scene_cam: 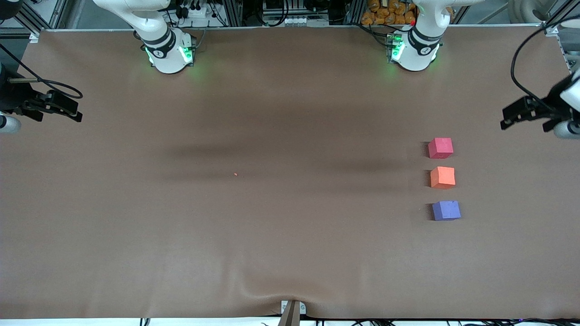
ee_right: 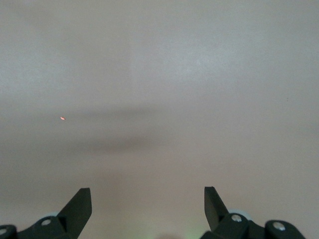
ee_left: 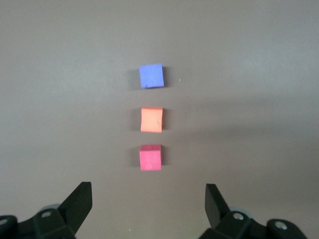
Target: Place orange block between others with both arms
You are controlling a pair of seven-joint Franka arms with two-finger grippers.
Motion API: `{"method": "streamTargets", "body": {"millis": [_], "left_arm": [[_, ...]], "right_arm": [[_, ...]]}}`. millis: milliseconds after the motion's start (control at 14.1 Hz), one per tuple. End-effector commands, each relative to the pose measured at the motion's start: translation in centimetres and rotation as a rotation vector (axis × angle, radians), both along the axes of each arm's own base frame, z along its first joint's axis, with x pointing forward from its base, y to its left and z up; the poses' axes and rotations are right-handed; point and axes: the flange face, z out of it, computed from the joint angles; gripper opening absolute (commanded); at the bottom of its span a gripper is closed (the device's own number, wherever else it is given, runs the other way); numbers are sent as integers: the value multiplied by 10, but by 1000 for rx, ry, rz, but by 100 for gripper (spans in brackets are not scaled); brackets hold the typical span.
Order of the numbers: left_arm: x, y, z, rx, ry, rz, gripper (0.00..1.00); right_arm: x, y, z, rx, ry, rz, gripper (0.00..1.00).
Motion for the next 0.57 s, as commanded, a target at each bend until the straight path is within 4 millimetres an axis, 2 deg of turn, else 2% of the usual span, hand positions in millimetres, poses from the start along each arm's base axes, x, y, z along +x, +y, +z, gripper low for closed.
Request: {"method": "streamTargets", "body": {"millis": [0, 496], "left_arm": [[-28, 1, 8, -12, -11, 5, 100], [-28, 2, 12, 3, -13, 8, 100]], "right_arm": [[-6, -3, 2, -2, -7, 3, 100], [-5, -2, 2, -2, -8, 5, 100]]}}
